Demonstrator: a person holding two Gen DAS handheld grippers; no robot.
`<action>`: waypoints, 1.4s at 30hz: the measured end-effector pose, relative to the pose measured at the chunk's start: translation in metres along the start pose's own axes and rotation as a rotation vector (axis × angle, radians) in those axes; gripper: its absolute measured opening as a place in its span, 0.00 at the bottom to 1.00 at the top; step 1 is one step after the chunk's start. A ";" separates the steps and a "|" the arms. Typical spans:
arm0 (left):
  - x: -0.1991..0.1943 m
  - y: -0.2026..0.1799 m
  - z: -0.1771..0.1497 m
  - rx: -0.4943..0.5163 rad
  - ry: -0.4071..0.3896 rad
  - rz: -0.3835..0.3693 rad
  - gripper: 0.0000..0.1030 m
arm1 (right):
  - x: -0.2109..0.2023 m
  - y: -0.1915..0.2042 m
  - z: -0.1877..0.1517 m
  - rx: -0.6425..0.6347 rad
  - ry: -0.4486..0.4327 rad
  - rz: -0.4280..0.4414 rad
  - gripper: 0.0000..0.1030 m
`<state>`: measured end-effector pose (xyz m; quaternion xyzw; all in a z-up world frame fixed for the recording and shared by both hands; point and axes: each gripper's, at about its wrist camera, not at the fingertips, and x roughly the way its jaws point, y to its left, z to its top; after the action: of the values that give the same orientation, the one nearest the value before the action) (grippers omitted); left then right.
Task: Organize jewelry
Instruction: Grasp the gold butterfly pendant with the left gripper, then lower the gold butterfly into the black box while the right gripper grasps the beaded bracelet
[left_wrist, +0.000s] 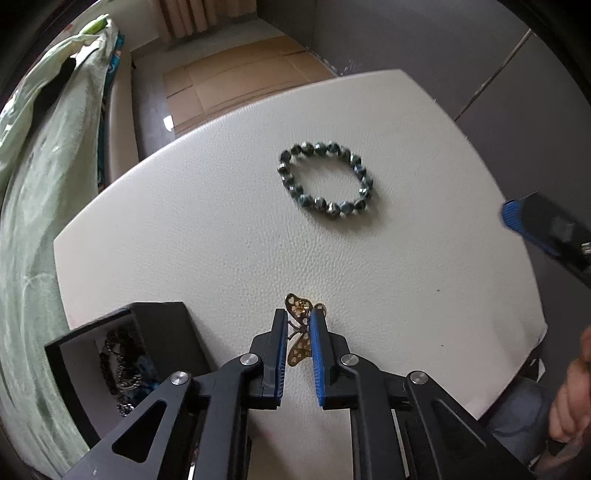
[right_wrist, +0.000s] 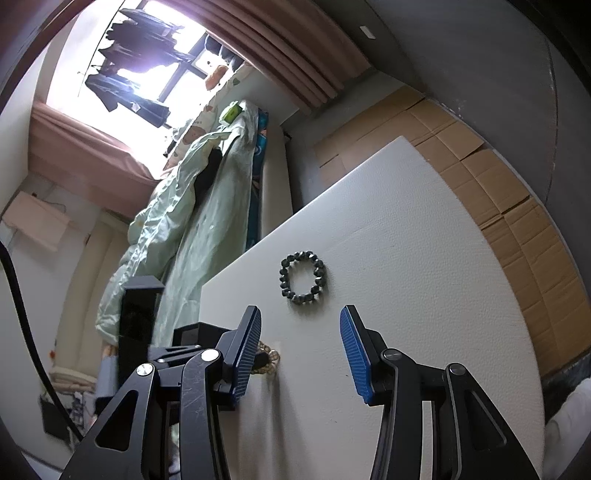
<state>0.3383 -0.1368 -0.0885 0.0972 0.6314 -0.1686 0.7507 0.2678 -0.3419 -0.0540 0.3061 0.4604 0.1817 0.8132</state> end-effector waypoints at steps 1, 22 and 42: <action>-0.003 0.001 -0.001 0.001 -0.006 -0.002 0.12 | 0.002 0.002 0.000 -0.004 0.004 -0.001 0.44; -0.096 0.056 0.007 -0.120 -0.204 0.075 0.12 | 0.068 0.022 0.029 -0.144 0.085 -0.188 0.43; -0.100 0.103 -0.046 -0.259 -0.164 0.101 0.13 | 0.115 0.054 0.018 -0.456 0.203 -0.442 0.10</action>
<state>0.3205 -0.0124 -0.0056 0.0170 0.5788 -0.0551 0.8134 0.3414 -0.2419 -0.0842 -0.0109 0.5417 0.1288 0.8305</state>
